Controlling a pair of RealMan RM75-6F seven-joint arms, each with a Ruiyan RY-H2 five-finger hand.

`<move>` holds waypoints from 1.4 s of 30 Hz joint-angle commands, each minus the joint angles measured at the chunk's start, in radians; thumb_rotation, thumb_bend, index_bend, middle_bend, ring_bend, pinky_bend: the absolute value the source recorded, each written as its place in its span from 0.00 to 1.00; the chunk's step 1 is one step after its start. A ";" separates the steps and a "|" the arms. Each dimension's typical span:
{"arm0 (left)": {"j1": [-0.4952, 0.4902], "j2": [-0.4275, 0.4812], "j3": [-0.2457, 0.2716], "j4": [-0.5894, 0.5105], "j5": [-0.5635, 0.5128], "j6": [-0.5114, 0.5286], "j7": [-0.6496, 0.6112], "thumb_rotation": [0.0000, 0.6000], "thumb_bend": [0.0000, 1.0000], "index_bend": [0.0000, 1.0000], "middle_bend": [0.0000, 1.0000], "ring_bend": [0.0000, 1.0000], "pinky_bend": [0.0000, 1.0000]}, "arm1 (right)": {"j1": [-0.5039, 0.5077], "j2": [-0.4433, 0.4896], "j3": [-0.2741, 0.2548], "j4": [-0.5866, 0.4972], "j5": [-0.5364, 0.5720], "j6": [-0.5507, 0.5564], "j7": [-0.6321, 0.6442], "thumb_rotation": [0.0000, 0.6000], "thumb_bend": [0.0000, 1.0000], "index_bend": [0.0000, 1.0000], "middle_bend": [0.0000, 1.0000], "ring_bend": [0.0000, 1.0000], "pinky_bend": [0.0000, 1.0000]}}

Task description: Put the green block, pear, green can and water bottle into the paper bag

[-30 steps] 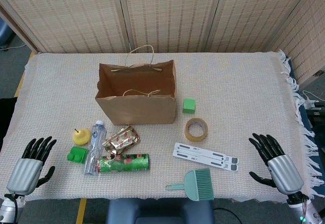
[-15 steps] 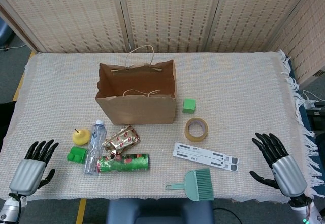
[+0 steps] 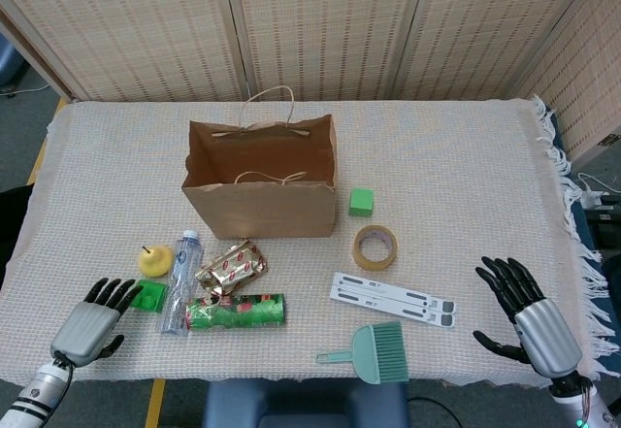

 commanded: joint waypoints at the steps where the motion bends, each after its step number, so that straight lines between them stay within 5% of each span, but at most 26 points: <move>1: -0.055 0.002 -0.016 -0.033 -0.065 -0.066 0.063 1.00 0.35 0.00 0.00 0.00 0.06 | 0.000 0.002 -0.002 0.000 0.000 -0.002 0.001 1.00 0.07 0.00 0.00 0.00 0.03; 28: -0.213 -0.035 -0.010 0.038 -0.283 -0.232 0.216 1.00 0.36 0.00 0.00 0.00 0.10 | 0.012 0.011 -0.010 -0.020 0.009 -0.039 -0.003 1.00 0.07 0.00 0.00 0.00 0.02; 34: -0.231 -0.055 0.005 0.071 -0.316 -0.244 0.230 1.00 0.39 0.11 0.01 0.02 0.22 | 0.013 0.012 -0.010 -0.021 0.014 -0.045 -0.003 1.00 0.07 0.00 0.00 0.00 0.02; 37: -0.230 -0.067 0.010 0.085 -0.305 -0.233 0.215 1.00 0.46 0.24 0.13 0.14 0.37 | 0.013 0.014 -0.011 -0.026 0.016 -0.048 -0.005 1.00 0.07 0.00 0.00 0.00 0.02; 42: -0.219 -0.063 0.012 0.091 -0.264 -0.178 0.186 1.00 0.54 0.53 0.52 0.51 0.65 | 0.014 0.016 -0.011 -0.026 0.016 -0.049 -0.003 1.00 0.07 0.00 0.00 0.00 0.02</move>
